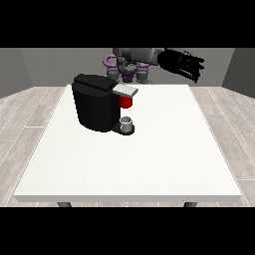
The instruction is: Insert the coffee pod into the coffee machine and close the lid
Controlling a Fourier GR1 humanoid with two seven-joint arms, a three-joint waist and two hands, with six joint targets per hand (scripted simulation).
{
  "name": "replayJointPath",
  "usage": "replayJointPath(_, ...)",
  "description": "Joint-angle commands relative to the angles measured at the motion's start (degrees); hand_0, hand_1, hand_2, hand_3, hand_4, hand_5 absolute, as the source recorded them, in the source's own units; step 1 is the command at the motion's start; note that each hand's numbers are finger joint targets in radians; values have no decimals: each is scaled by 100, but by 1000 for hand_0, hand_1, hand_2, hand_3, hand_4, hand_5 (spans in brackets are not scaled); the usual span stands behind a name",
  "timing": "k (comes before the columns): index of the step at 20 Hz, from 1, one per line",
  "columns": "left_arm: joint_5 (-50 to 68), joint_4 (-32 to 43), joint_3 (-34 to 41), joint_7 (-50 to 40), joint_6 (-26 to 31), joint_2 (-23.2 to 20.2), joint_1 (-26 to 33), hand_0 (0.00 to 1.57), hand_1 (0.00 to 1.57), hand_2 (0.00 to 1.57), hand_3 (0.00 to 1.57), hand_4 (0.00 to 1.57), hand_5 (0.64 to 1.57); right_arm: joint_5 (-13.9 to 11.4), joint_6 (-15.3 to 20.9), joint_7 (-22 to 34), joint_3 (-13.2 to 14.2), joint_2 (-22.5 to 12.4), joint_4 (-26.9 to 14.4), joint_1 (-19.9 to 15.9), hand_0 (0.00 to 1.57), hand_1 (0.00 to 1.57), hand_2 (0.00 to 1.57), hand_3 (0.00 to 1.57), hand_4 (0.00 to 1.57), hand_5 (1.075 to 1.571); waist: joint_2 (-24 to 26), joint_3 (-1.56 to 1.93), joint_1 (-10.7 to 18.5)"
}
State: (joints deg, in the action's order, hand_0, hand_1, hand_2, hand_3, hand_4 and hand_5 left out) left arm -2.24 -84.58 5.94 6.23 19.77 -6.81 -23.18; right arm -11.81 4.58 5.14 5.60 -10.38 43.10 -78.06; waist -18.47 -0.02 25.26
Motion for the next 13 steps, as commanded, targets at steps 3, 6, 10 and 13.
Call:
replayJointPath(3,42,-371,-193,-312,25,99,31,0,0,0,0,246,1571,197,-129,-402,253,-92,-226,-18,0,0,0,0,0,1571,68,2,44)
replayJointPath(6,-170,15,-52,170,-234,132,379,0,0,0,0,266,1571,128,-165,-917,-167,617,122,509,0,0,0,0,0,1571,281,0,-489)
replayJointPath(10,-88,101,53,177,-182,73,809,0,0,0,0,266,1571,238,-289,-1303,-257,923,243,993,0,0,0,0,181,1571,671,1,-695)
replayJointPath(13,-224,420,-19,-11,-456,298,808,0,0,0,0,266,1571,660,-350,-1328,-779,1027,444,1530,0,0,0,0,259,1571,1151,1,-952)
